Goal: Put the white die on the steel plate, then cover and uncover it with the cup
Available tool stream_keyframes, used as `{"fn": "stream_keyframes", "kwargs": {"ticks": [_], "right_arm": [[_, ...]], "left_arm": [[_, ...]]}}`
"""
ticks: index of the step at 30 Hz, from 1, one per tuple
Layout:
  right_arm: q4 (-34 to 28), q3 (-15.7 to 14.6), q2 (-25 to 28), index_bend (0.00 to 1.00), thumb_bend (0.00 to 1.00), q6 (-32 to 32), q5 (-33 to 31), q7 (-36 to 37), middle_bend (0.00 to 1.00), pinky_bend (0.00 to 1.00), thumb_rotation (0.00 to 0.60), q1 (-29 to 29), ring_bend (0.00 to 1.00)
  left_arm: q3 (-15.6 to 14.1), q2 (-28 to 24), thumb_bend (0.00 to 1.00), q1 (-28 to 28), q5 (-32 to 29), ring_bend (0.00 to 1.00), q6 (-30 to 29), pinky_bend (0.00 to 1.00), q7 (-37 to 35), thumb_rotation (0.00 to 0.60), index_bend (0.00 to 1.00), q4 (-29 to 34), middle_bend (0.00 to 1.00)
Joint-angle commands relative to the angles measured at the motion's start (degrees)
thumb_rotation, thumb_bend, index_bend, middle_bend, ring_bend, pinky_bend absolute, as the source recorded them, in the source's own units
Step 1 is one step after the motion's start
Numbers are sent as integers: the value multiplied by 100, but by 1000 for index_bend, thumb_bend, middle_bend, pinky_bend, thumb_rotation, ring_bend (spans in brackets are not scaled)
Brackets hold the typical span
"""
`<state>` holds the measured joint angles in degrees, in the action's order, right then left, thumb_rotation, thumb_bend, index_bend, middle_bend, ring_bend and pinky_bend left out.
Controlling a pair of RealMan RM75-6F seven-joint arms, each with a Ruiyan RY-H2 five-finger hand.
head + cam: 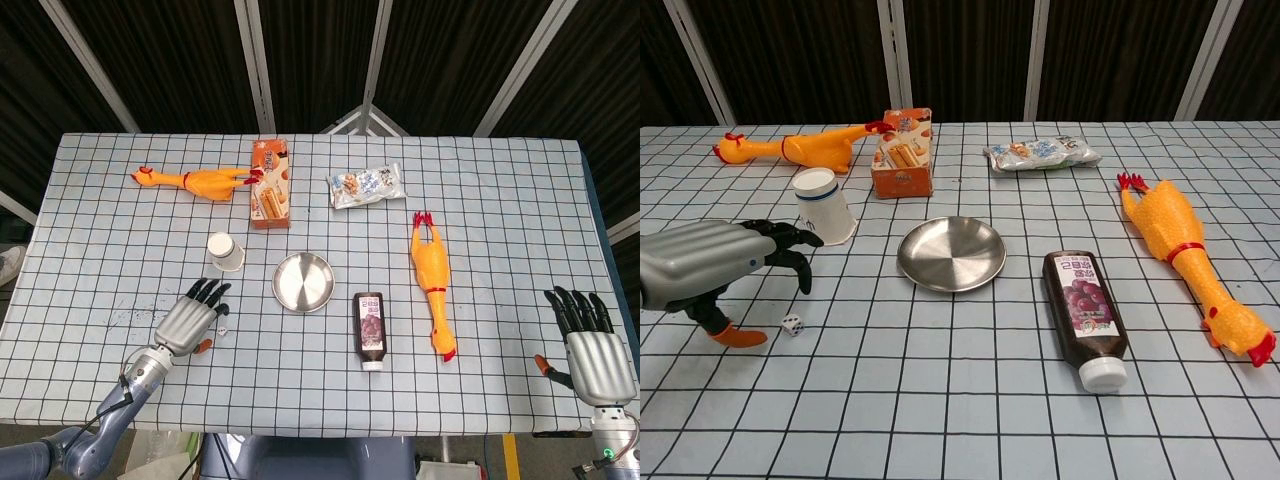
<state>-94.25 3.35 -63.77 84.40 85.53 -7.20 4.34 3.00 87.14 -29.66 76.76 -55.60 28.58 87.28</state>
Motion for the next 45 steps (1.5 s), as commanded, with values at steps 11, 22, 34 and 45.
{"fn": "stream_keyframes", "kwargs": {"ticks": [11,22,34,45], "right_arm": [[-2,11,9,96,212,21,5,47,88,0,600,-7,69],[3,10,14,96,213,-10,-17,43,89,0,600,-2,69],[3,19,7,96,212,-36,-57,26,89,0,600,3,69],[13,24,1,96,212,-48,-77,22,88,0,600,8,69]], "left_arm": [[-87,177,407,-114,93,0,-45,24,61,600,406,-59,58],[-124,280,407,-146,-45,0,-38,24,183,600,440,-182,65],[-161,348,407,-188,-128,0,-36,24,213,600,454,-255,71],[-159,341,464,-230,-77,0,-123,24,153,600,480,-202,84]]}}
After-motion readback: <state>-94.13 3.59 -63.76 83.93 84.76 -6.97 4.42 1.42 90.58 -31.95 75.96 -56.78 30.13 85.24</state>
